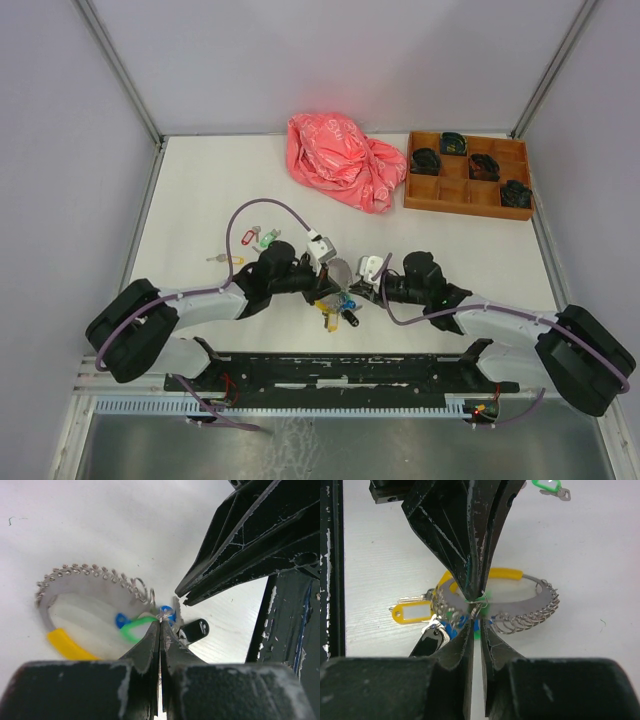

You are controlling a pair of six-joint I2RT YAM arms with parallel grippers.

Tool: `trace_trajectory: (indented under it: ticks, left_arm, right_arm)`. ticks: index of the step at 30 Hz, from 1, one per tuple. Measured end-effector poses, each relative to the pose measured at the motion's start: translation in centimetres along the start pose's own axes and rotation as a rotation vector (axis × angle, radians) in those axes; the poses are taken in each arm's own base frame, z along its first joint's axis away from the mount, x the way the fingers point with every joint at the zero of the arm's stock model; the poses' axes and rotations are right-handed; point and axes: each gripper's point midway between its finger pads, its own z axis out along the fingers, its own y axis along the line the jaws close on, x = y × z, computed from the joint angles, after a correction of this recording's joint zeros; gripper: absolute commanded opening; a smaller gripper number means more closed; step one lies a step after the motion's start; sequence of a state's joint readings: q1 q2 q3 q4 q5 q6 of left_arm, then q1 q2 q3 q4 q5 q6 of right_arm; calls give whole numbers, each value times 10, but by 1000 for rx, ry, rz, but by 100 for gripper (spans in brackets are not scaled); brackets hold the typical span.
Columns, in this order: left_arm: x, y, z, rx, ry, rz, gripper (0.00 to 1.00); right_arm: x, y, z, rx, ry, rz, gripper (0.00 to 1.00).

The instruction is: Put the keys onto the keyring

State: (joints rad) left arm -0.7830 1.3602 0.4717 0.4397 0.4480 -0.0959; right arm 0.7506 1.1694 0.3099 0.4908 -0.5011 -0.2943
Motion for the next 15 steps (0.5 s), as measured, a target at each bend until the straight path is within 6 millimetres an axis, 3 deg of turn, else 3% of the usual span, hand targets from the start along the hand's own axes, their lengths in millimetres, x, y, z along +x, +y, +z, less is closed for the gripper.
trace_trajectory:
  ticks: [9,15]
  left_arm:
    - [6,-6,0,11,45,13,3]
    - [5,-8,-2,14,47,15,3]
  right_arm:
    - [-1,2,1,-61,72,-16,31]
    - [5,2,7,-87,106,1,33]
